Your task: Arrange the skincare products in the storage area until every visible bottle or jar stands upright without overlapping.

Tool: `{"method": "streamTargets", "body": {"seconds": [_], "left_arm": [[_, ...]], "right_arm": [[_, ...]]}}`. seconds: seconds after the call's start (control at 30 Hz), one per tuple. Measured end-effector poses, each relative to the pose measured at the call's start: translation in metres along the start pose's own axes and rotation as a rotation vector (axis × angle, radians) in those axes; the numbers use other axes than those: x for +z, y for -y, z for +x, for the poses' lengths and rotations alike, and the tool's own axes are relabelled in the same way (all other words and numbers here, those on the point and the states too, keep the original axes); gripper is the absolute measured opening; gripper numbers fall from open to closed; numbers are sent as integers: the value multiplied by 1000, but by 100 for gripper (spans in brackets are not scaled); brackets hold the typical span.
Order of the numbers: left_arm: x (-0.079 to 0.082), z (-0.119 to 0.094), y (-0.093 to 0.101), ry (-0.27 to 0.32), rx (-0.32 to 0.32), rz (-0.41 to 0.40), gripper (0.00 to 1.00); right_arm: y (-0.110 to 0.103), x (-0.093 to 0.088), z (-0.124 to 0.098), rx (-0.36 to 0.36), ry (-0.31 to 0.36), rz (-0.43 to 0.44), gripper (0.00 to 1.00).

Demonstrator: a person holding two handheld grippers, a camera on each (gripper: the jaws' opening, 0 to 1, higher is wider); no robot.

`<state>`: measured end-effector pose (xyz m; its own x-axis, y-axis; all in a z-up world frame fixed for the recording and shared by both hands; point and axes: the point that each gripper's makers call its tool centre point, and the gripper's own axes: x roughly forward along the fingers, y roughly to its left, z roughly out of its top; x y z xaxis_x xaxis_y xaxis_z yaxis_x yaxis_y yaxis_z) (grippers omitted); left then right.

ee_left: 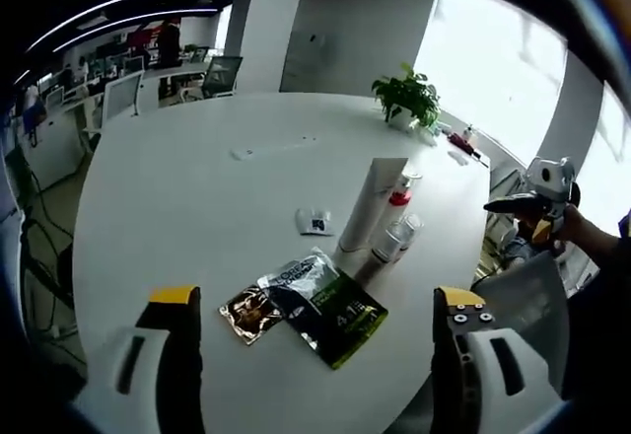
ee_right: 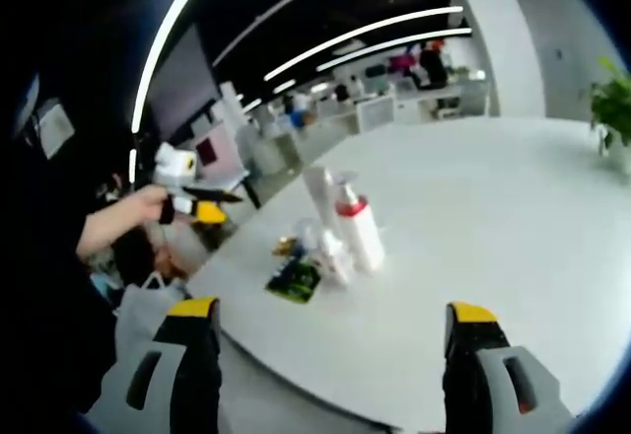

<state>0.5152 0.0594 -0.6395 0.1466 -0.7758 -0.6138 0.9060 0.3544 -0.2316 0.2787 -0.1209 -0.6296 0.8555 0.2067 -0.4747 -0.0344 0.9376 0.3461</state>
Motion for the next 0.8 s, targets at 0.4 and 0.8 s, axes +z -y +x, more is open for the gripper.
{"method": "streamTargets", "body": {"seconds": [0.4, 0.8], "left_arm": [[6, 35, -24, -28, 24, -7, 92], [5, 76, -50, -90, 68, 57, 88]], "right_arm": [[3, -1, 18, 20, -26, 14, 98], [18, -7, 32, 23, -58, 41, 98]]}}
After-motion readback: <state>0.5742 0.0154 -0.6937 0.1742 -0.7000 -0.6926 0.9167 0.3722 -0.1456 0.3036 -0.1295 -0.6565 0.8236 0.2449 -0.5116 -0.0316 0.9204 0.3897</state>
